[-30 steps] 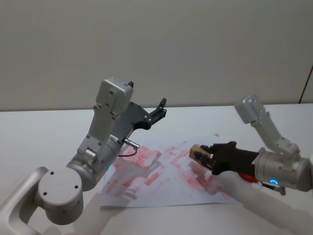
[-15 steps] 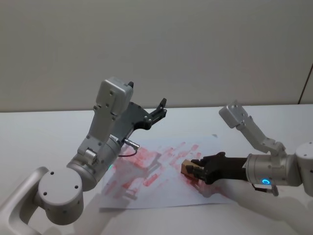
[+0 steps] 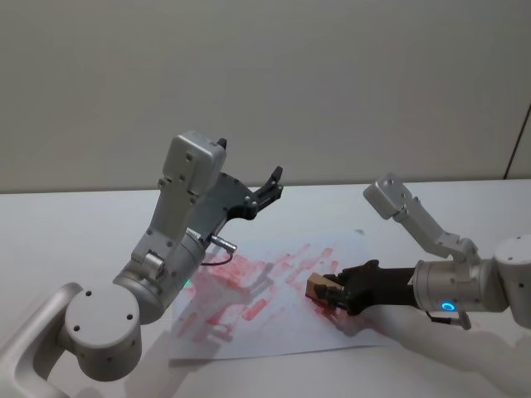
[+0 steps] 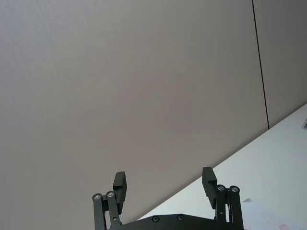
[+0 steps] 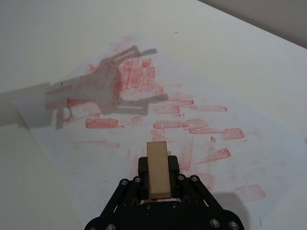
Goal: Use the one hand to pick up the stamp and affix it onto the A4 paper.
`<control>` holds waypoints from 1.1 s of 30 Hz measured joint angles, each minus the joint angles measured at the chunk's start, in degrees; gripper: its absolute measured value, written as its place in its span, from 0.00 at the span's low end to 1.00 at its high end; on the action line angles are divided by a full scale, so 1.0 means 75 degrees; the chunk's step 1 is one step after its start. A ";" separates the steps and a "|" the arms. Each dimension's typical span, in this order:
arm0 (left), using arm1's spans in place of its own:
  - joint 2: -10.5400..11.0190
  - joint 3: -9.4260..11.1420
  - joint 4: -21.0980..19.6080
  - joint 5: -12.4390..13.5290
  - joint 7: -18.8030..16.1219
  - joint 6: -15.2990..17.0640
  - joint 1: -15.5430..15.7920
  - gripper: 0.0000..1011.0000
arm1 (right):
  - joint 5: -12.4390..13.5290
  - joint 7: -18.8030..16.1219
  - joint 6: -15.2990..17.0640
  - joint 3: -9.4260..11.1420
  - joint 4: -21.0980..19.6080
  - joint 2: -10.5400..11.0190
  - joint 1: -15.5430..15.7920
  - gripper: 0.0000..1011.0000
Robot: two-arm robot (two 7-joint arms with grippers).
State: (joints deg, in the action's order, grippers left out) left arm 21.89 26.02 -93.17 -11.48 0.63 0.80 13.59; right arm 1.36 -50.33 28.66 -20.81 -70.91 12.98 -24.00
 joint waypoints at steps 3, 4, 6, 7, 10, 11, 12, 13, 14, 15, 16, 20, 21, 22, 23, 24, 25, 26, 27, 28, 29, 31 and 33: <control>0.0000 0.0000 0.0000 0.0000 0.0000 0.0000 0.0000 0.99 | -0.0046 0.0023 -0.0123 -0.0023 -0.0031 0.0025 0.0000 0.22; 0.0000 0.0000 0.0000 0.0000 0.0000 0.0000 0.0000 0.99 | -0.0052 0.0034 -0.0162 -0.0026 -0.0048 0.0030 0.0003 0.22; 0.0000 0.0000 0.0000 0.0000 0.0000 0.0000 0.0000 0.99 | -0.0058 0.0074 -0.0263 -0.0035 -0.0108 0.0050 0.0019 0.22; 0.0000 0.0000 0.0000 0.0000 0.0000 0.0000 0.0000 0.99 | -0.0063 0.0095 -0.0298 -0.0039 -0.0130 0.0057 0.0023 0.22; 0.0000 0.0000 0.0000 0.0000 0.0000 0.0000 0.0000 0.99 | -0.0078 0.0208 -0.0447 -0.0042 -0.0246 0.0096 0.0048 0.22; 0.0000 0.0000 0.0000 0.0000 0.0000 0.0000 0.0000 0.99 | -0.0081 0.0238 -0.0489 -0.0037 -0.0280 0.0107 0.0055 0.22; 0.0000 0.0000 0.0000 0.0000 0.0000 0.0000 0.0000 0.99 | -0.0076 0.0275 -0.0545 -0.0031 -0.0319 0.0117 0.0061 0.22; -0.0001 0.0000 0.0000 0.0000 0.0000 0.0000 0.0000 0.99 | -0.0067 0.0303 -0.0587 -0.0023 -0.0360 0.0127 0.0067 0.22; 0.0000 0.0000 0.0000 0.0000 0.0000 0.0000 0.0000 0.99 | -0.0040 0.0364 -0.0680 -0.0006 -0.0440 0.0149 0.0084 0.22; 0.0000 0.0000 0.0000 0.0000 0.0000 0.0000 0.0000 0.99 | -0.0025 0.0397 -0.0726 0.0005 -0.0496 0.0164 0.0101 0.22; 0.0000 0.0000 0.0000 0.0000 0.0000 0.0000 0.0000 0.99 | -0.0001 0.0442 -0.0788 0.0014 -0.0540 0.0177 0.0113 0.22; 0.0000 0.0000 0.0000 0.0000 0.0000 0.0000 0.0000 0.99 | 0.0128 0.0713 -0.1095 0.0083 -0.0846 0.0270 0.0216 0.22; 0.0000 0.0000 0.0000 0.0000 0.0000 0.0000 0.0000 0.99 | 0.0151 0.0762 -0.1138 0.0096 -0.0902 0.0291 0.0238 0.22; 0.0000 0.0000 0.0000 0.0000 0.0000 0.0000 0.0000 0.99 | 0.0203 0.0876 -0.1235 0.0124 -0.1001 0.0331 0.0284 0.22; 0.0000 0.0000 0.0000 0.0000 0.0000 0.0000 0.0000 0.99 | 0.0228 0.0930 -0.1283 0.0145 -0.1076 0.0363 0.0321 0.22; 0.0000 0.0000 0.0000 0.0000 0.0000 0.0000 0.0000 0.99 | 0.0266 0.1014 -0.1349 0.0161 -0.1135 0.0386 0.0350 0.22; 0.0000 0.0000 0.0000 0.0000 0.0000 0.0000 0.0000 0.99 | 0.0287 0.1059 -0.1381 0.0175 -0.1195 0.0409 0.0381 0.22; 0.0000 0.0000 0.0000 0.0000 0.0000 0.0000 0.0000 0.99 | 0.0354 0.1217 -0.1483 0.0206 -0.1315 0.0456 0.0447 0.22; 0.0000 0.0000 0.0000 0.0000 0.0000 0.0000 0.0000 0.99 | 0.0383 0.1288 -0.1525 0.0227 -0.1391 0.0490 0.0493 0.22; -0.0001 0.0000 0.0000 0.0000 0.0000 0.0000 0.0000 0.99 | 0.0444 0.1439 -0.1599 0.0259 -0.1508 0.0543 0.0565 0.22; 0.0000 0.0000 0.0000 0.0000 0.0000 0.0000 0.0000 0.99 | 0.0485 0.1539 -0.1644 0.0277 -0.1570 0.0580 0.0618 0.22; 0.0000 0.0000 0.0000 0.0000 0.0000 0.0000 0.0000 0.99 | 0.0547 0.1698 -0.1698 0.0314 -0.1700 0.0635 0.0702 0.22; -0.0001 0.0000 0.0000 0.0000 0.0000 0.0000 0.0000 0.99 | 0.0649 0.1956 -0.1757 0.0361 -0.1881 0.0721 0.0835 0.22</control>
State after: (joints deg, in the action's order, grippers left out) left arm 21.89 26.02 -93.18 -11.48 0.63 0.80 13.59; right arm 6.23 -35.67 15.48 -18.10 -85.02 18.39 -17.73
